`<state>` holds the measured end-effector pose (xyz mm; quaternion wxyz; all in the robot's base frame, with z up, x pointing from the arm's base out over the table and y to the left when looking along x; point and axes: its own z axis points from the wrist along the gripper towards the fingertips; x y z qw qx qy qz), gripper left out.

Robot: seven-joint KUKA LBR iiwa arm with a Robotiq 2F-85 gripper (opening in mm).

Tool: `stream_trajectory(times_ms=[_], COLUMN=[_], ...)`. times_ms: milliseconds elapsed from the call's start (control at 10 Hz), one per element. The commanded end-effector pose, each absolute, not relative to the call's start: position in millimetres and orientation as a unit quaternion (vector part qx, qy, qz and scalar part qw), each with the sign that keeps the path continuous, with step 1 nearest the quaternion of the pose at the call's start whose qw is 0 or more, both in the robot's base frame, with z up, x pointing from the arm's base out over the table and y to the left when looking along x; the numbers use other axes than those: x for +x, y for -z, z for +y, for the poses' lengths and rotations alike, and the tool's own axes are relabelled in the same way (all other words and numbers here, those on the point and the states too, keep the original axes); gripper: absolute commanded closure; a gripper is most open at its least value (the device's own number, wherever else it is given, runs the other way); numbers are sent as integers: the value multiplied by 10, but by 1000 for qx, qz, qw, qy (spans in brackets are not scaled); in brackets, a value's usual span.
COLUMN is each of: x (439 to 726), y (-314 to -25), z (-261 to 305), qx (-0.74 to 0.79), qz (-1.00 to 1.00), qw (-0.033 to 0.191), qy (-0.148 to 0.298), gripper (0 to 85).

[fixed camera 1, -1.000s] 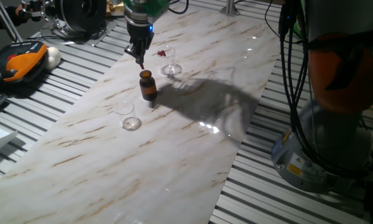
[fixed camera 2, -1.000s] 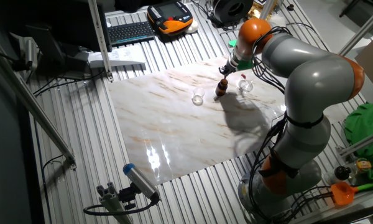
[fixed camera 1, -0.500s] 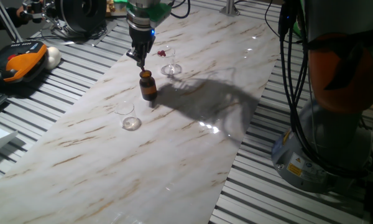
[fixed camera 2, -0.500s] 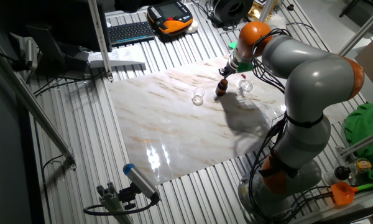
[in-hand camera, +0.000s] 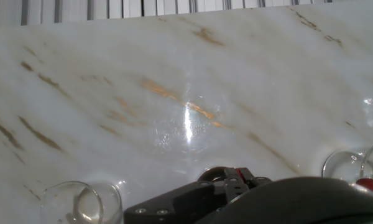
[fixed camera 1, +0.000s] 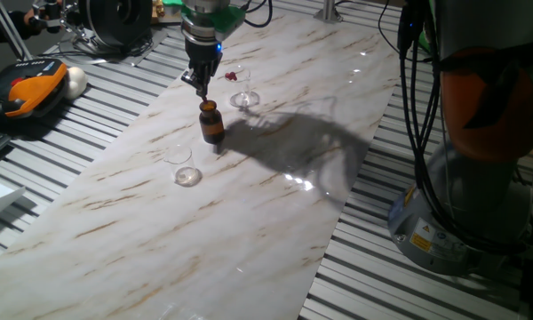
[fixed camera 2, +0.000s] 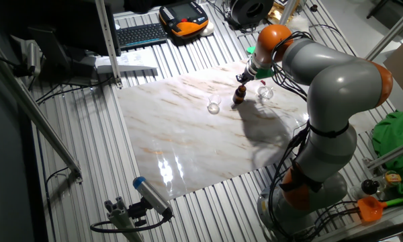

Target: Transfer liquid using a dropper

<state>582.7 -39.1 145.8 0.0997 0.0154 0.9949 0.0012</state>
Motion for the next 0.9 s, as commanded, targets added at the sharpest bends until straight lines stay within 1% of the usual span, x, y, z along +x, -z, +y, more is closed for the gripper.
stream_trajectory(times_ms=[0,300,400,700,800], x=[5827,5827,5827,5828,5828], y=[-1459,-1459,-1459,-1460,-1460], z=[-391,-390,-390,-389,-388], qx=[15,21,24,31,33], qz=[995,995,995,995,995], qw=[98,95,95,93,93], qy=[1,8,9,12,12], gripper=[850,850,680,680,510])
